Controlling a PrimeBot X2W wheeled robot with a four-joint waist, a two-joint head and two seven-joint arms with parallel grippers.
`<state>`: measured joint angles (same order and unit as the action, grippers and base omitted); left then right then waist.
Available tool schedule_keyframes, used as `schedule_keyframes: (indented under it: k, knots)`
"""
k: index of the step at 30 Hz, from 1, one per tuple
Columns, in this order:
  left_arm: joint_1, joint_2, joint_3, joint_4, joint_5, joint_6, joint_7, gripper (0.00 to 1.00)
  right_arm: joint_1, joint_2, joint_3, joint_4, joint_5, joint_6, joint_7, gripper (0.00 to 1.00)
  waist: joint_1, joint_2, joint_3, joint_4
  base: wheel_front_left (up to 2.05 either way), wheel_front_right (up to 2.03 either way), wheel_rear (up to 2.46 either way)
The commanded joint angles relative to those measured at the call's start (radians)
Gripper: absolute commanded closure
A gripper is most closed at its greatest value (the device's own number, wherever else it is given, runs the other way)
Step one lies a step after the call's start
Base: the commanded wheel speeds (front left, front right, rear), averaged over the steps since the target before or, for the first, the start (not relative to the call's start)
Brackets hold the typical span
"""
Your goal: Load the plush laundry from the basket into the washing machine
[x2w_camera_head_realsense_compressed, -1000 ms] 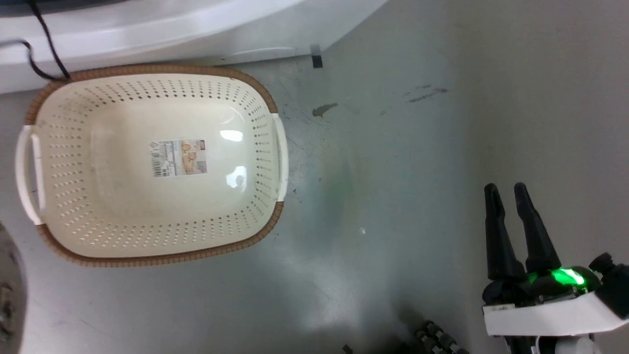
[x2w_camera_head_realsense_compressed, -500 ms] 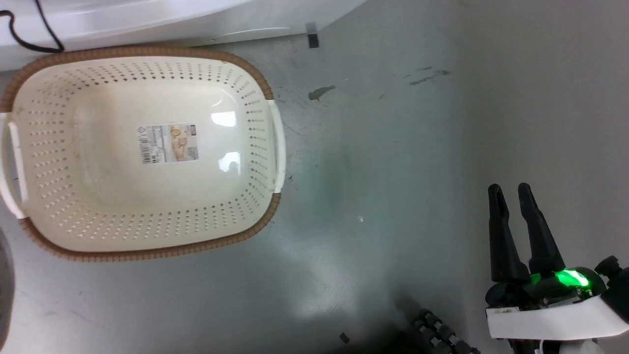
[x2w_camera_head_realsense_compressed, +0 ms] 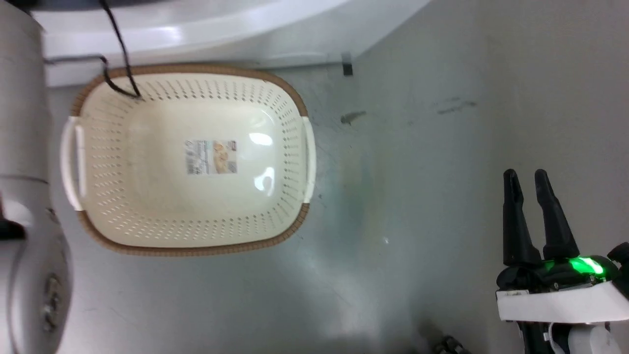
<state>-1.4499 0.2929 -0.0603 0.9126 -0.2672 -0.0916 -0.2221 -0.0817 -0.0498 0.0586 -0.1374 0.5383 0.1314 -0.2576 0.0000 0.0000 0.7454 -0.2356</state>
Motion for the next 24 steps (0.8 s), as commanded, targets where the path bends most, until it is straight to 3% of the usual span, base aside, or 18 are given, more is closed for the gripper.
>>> schedule_keyframes:
  k: [1, 15, 24]
  knots:
    - [0.031, -0.008, -0.007, 0.007, -0.003, -0.004, -0.007, 0.00, -0.018, 0.000, -0.004, 0.004, -0.009, -0.001, -0.004, 0.00, 0.0000, 0.0000, -0.044, 0.028, 0.00, 0.00, 0.00]
    - [0.300, -0.096, -0.099, 0.023, 0.021, -0.016, -0.035, 0.00, -0.004, 0.000, -0.034, 0.075, -0.079, -0.001, -0.004, 0.00, 0.0000, 0.0000, -0.313, 0.121, 0.00, 0.00, 0.00]
    - [0.501, -0.158, -0.089, -0.029, -0.022, -0.006, -0.039, 0.00, 0.036, 0.000, -0.033, 0.129, -0.110, -0.001, -0.004, 0.00, 0.0000, 0.0000, -0.480, 0.164, 0.00, 0.00, 0.00]
